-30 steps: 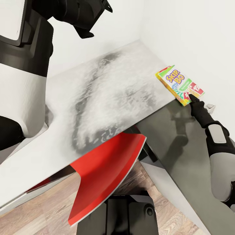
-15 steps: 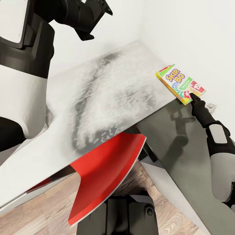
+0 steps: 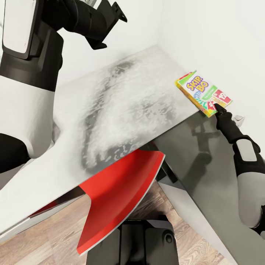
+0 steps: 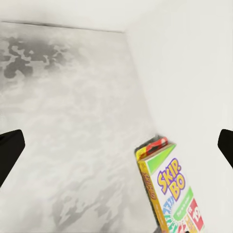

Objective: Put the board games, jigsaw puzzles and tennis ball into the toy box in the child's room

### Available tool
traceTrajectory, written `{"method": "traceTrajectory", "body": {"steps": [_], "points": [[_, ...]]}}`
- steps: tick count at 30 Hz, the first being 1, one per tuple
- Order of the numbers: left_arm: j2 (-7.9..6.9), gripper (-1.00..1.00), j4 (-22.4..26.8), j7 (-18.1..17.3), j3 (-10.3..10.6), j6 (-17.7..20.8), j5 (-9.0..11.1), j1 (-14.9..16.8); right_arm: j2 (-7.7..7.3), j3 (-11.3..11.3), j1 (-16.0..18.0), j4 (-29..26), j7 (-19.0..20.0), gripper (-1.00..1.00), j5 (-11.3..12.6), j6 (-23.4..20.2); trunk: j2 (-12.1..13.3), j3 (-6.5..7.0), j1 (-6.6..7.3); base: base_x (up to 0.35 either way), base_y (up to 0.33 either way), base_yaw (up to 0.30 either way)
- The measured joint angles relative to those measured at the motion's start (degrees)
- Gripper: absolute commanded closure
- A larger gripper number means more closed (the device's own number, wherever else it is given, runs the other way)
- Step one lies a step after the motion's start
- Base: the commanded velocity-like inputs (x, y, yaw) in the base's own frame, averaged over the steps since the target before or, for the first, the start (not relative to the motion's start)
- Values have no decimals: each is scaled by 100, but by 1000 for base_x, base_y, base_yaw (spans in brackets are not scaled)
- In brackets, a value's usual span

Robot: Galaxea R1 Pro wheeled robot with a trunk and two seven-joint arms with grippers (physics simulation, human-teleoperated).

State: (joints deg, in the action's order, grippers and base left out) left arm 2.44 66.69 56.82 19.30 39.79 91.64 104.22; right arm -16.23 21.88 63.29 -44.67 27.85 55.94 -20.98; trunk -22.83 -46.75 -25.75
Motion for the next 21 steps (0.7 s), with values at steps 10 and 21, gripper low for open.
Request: {"method": "traceTrajectory", "body": {"steps": [10,21], "points": [[-6,-100,57,-1,-31,7,270,-38,54,-53,-71,-640,-11,100,-6,-234,0,0,0,0,0,0],[-12,-100,68,155,-19,52,641,-24,235,-223,-474,-2005,24,100,25,-1050,0,0,0,0,0,0]]}}
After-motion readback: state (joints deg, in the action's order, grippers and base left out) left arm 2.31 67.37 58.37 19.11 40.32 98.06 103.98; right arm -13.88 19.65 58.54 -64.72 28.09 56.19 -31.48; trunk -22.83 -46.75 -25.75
